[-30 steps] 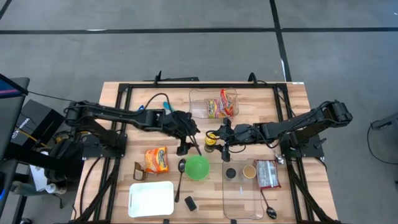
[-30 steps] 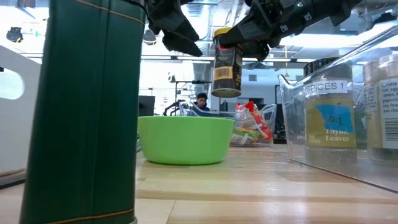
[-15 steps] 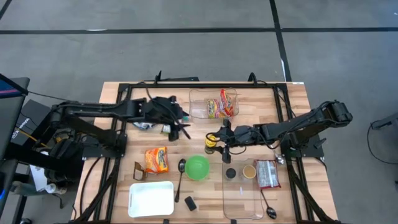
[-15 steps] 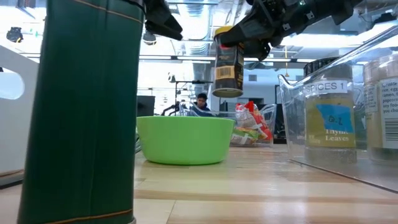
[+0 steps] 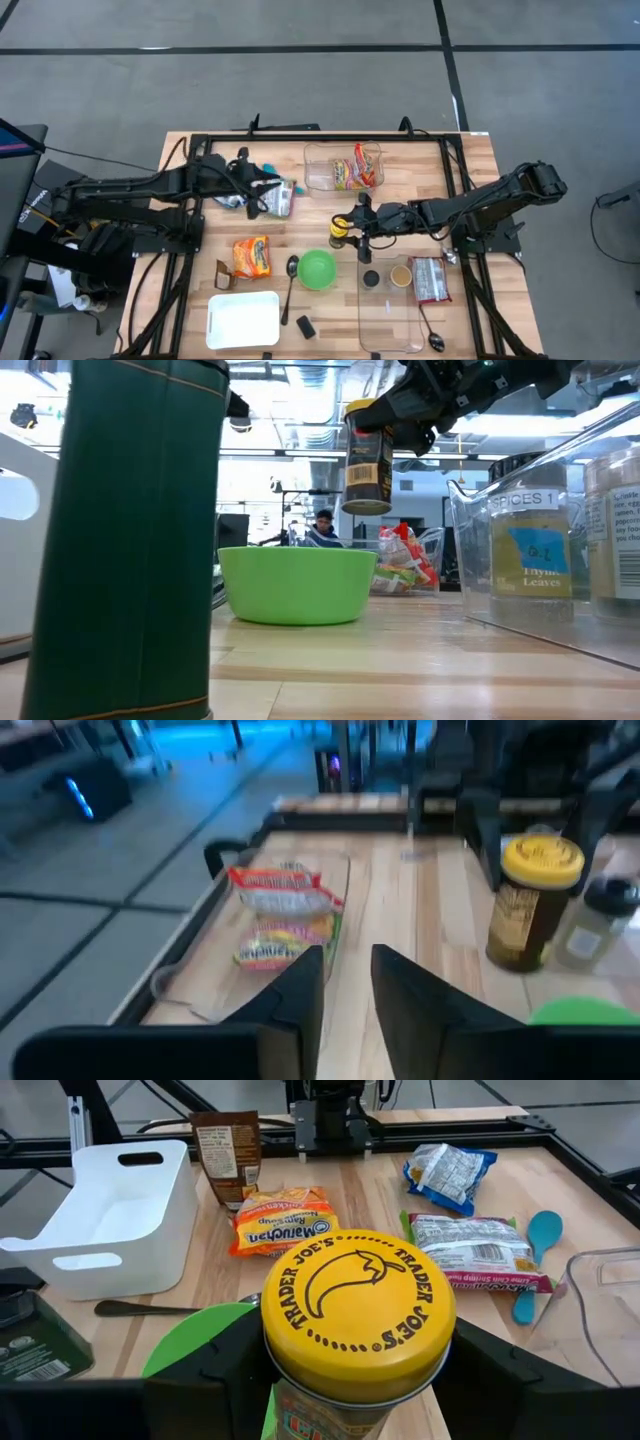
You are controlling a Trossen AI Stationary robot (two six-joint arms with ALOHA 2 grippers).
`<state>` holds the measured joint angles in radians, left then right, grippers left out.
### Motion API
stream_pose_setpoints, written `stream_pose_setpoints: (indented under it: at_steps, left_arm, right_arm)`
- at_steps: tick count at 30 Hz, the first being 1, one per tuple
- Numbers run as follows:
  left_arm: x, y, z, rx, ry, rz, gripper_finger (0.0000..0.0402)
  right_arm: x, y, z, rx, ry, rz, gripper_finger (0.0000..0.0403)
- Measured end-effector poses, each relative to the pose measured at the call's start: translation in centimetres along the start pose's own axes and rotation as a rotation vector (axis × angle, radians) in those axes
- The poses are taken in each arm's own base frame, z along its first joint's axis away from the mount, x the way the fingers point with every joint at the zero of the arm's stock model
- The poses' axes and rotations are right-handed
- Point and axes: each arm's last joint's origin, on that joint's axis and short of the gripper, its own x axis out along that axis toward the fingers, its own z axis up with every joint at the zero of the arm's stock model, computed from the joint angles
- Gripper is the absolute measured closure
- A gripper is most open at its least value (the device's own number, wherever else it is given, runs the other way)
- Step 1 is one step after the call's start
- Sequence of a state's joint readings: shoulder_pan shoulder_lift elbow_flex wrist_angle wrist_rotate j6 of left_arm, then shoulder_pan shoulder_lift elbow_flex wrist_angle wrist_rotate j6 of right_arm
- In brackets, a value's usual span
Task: Pick & Place Food Item
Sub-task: Put the black seasoning into the bottom transparent bin
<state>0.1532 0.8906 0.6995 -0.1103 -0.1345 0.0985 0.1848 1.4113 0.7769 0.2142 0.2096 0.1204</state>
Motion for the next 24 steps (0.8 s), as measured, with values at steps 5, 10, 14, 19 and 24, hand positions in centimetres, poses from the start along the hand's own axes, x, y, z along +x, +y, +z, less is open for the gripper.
stream_pose_setpoints:
  at_steps: [5,10,14,19,24]
  left_arm:
    - [-1.3,0.0,-1.1,-0.009,-0.059,0.004,0.0337]
    - [-1.8,0.0,-1.7,-0.014,-0.088,0.007,0.0343]
    - [-1.9,0.0,-2.0,-0.021,-0.088,0.006,0.0344]
    - [-1.9,0.0,-2.0,-0.021,-0.089,0.006,0.0339]
    - [-1.9,0.0,-2.0,-0.020,-0.087,0.006,0.0341]
  right_arm:
    - [0.0,0.0,0.0,0.000,0.001,0.000,0.0183]
    - [0.0,0.0,0.0,0.000,0.002,0.001,0.0188]
    - [0.0,0.0,-0.1,-0.001,0.007,0.001,0.0190]
    - [0.0,0.0,-0.1,-0.001,0.008,0.001,0.0183]
    - [0.0,0.0,-0.1,-0.001,0.008,0.001,0.0190]
